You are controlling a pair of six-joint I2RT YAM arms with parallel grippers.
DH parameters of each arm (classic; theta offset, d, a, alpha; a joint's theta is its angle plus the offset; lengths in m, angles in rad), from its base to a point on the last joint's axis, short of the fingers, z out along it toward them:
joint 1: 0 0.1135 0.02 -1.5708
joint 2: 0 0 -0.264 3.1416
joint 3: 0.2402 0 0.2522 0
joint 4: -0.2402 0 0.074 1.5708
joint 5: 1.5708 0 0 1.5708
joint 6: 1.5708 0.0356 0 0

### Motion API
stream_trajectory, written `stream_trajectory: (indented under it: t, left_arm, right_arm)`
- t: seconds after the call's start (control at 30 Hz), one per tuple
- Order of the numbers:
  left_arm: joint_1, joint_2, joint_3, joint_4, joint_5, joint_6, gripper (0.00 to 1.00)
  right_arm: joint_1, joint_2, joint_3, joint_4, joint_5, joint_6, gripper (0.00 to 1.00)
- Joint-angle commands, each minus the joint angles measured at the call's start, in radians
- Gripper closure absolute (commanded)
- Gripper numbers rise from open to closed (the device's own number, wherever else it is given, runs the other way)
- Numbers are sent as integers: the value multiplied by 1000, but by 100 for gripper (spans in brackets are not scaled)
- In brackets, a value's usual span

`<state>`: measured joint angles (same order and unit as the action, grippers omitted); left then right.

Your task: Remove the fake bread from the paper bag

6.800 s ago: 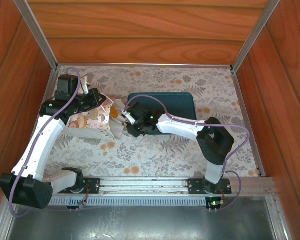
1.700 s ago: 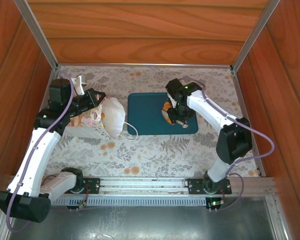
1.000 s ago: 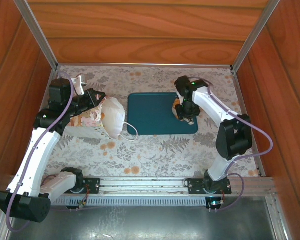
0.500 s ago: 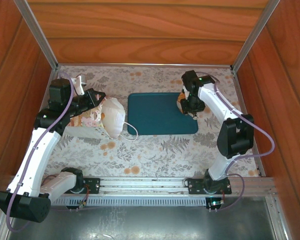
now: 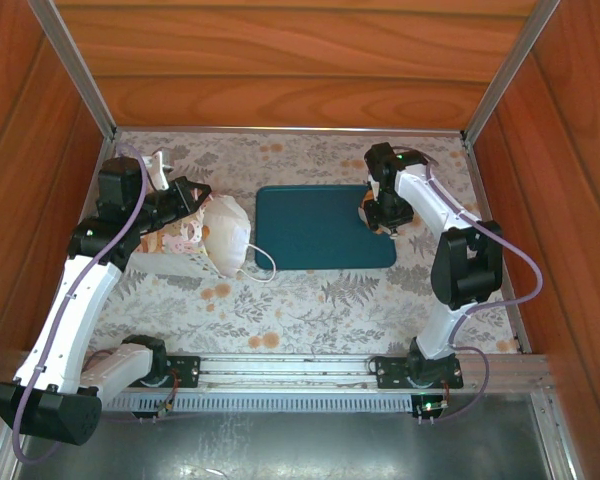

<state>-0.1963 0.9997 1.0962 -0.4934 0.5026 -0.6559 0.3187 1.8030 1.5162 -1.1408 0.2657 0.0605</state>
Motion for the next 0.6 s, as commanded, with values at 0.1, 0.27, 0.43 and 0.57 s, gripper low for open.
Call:
stream_trajectory:
  t: [0.1,0.27,0.43,0.57]
  left_arm:
    - [5,-16,11,35,17,-7,100]
    - [6,-18,8,35,17,-10,100]
    - [5,-21,7,34,17,-9,100]
    - [5,-22,4,35,16,-11,100]
  right_arm:
    - [-9,-7,7,-7,40,-5,36]
    - [-10,-14,-6,-2,40,-11,44]
    - [-10,-8,-13,3,38,-10,45]
    - [-10,-8,-14,0,37,-22,42]
